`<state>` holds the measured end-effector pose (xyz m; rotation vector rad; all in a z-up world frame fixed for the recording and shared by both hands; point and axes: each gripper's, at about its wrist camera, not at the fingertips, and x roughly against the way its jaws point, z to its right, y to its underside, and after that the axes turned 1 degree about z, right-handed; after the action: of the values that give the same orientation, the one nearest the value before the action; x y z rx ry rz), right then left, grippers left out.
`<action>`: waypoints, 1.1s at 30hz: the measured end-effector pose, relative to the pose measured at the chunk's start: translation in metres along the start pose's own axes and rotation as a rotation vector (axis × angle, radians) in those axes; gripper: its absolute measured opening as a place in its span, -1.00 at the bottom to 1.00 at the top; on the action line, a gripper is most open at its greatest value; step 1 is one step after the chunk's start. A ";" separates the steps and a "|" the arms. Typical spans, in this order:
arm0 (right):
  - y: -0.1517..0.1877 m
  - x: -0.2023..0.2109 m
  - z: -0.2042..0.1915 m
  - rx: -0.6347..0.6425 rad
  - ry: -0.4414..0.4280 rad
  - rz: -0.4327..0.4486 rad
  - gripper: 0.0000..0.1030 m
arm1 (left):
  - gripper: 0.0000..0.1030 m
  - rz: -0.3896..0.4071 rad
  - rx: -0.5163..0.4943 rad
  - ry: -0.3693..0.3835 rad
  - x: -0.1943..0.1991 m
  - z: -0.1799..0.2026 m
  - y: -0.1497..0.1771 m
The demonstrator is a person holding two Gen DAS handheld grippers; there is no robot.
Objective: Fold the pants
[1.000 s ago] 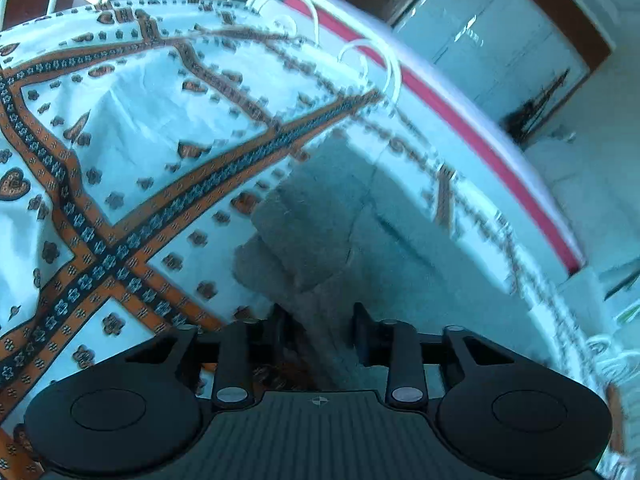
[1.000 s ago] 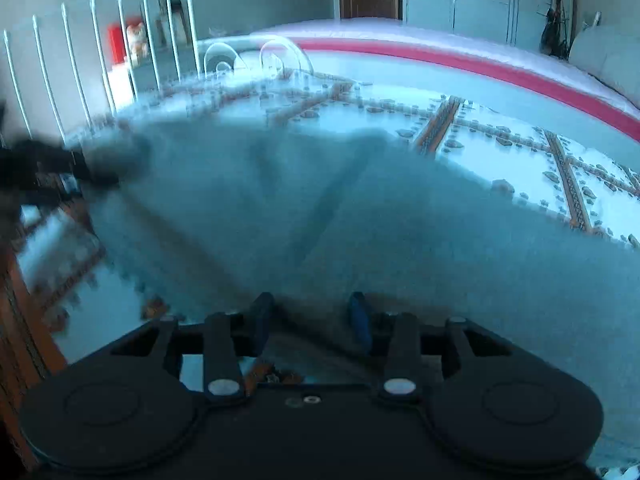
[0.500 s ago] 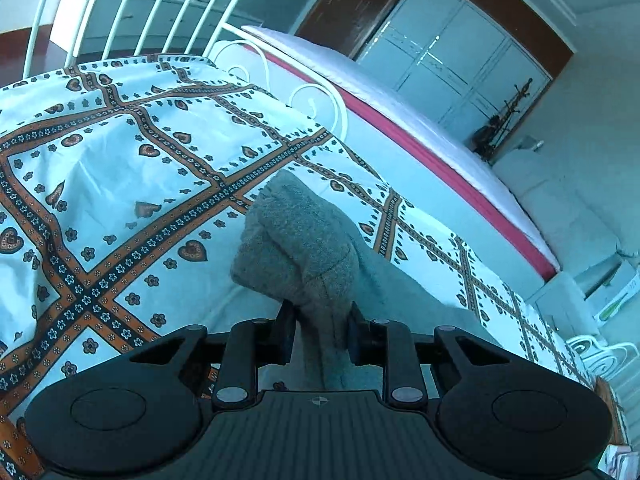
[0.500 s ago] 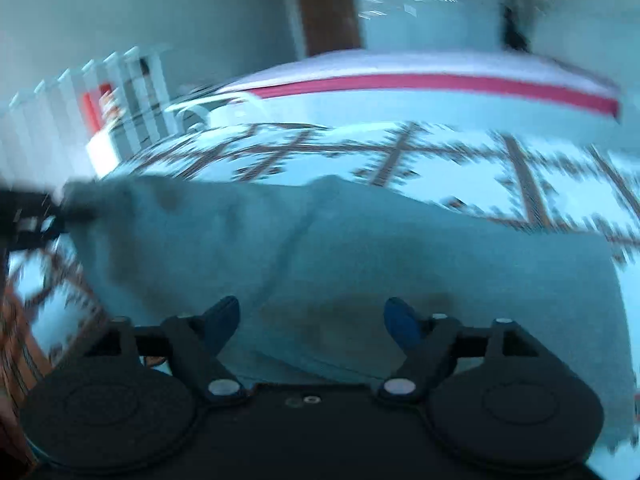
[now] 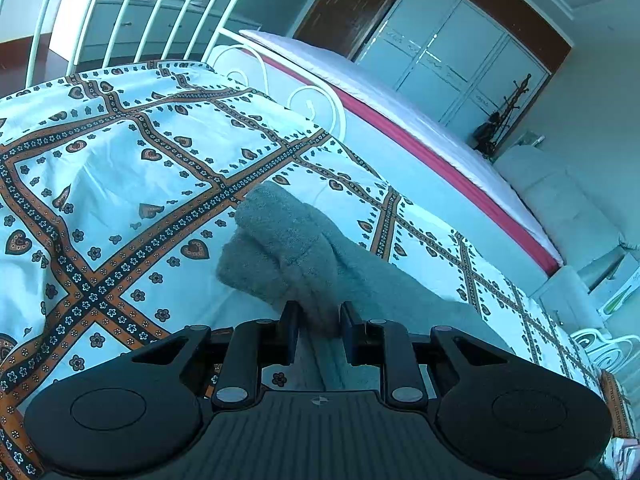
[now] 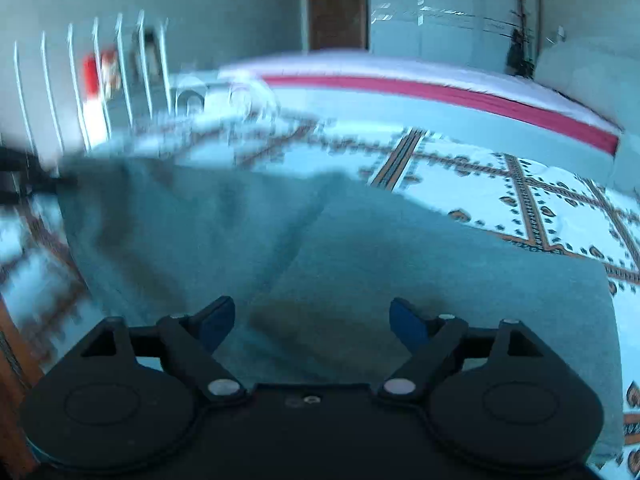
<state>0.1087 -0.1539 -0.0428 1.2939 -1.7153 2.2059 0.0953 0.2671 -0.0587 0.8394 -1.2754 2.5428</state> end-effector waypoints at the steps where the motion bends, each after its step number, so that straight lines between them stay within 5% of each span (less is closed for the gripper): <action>1: 0.005 -0.012 -0.008 0.052 0.024 -0.061 0.56 | -0.56 0.001 0.004 0.004 0.000 0.000 0.000; 3: 0.013 -0.019 -0.017 0.112 0.057 -0.051 0.61 | -0.56 0.005 0.010 0.009 0.001 0.002 -0.001; 11: 0.007 -0.011 -0.009 0.040 0.058 -0.054 0.59 | -0.68 0.015 -0.036 0.034 0.010 0.013 -0.001; 17: -0.006 0.016 0.005 -0.051 0.036 0.028 0.60 | -0.68 0.010 -0.096 -0.002 0.014 0.028 0.003; 21: -0.005 0.028 0.019 -0.073 0.037 0.036 0.59 | -0.67 -0.037 0.053 -0.069 0.007 -0.006 0.004; 25: -0.006 0.036 0.026 -0.055 0.034 0.051 0.60 | -0.64 -0.107 0.129 -0.061 -0.007 -0.043 0.011; 28: -0.006 0.036 0.028 -0.053 0.034 0.045 0.60 | -0.31 -0.129 0.134 -0.028 -0.018 -0.053 0.015; 30: -0.005 0.033 0.028 -0.055 0.033 0.038 0.59 | 0.11 -0.146 0.142 -0.019 -0.029 -0.057 0.016; 33: -0.004 0.031 0.026 -0.047 0.033 0.032 0.59 | 0.21 -0.112 0.148 0.003 -0.041 -0.060 0.013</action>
<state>0.1058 -0.1869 -0.0191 1.2214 -1.7775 2.1766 0.0993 0.3100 -0.1188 0.9078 -1.0184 2.5719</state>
